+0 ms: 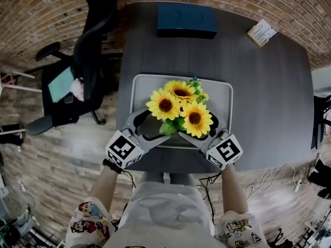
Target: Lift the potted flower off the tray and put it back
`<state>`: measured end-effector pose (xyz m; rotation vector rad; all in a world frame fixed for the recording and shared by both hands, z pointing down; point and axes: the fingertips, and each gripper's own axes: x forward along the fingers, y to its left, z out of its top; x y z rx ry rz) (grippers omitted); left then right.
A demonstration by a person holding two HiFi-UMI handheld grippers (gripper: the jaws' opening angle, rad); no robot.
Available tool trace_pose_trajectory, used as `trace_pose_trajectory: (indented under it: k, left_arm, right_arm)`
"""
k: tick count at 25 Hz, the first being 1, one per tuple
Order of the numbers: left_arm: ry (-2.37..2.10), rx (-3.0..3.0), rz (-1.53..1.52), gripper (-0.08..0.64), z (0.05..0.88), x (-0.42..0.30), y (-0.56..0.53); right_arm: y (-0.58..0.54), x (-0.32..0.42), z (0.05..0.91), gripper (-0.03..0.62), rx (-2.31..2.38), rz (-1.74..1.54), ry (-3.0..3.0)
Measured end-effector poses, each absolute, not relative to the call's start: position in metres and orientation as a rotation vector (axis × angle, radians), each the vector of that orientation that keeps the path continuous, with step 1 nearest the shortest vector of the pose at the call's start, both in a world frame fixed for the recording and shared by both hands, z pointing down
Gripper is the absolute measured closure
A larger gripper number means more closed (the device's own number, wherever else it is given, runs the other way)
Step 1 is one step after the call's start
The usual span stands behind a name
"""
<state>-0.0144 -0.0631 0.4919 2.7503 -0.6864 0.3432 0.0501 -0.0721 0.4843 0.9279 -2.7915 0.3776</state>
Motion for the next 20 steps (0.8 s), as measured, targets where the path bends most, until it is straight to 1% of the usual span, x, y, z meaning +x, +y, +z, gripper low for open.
trace_pose_trajectory:
  k: [7, 13, 15, 17, 20]
  left_arm:
    - [-0.65, 2.754, 0.347, 0.144, 0.497, -0.009, -0.067]
    - [-0.643, 2.786, 0.359, 0.182, 0.5, -0.005, -0.072]
    - [-0.645, 2.803, 0.371, 0.202, 0.5, -0.004, -0.073]
    - [-0.642, 2.815, 0.373, 0.201, 0.498, -0.003, -0.074]
    - [-0.648, 2.81, 0.368, 0.202, 0.5, -0.003, -0.074]
  right_arm:
    - [-0.077, 0.047, 0.492, 0.127, 0.877, 0.392, -2.826]
    - [-0.082, 0.044, 0.496, 0.129, 0.817, 0.411, -2.851]
    - [-0.082, 0.043, 0.497, 0.15, 0.786, 0.427, -2.86]
    - [-0.081, 0.041, 0.498, 0.164, 0.755, 0.451, -2.87]
    - [-0.081, 0.041, 0.497, 0.167, 0.736, 0.448, -2.876]
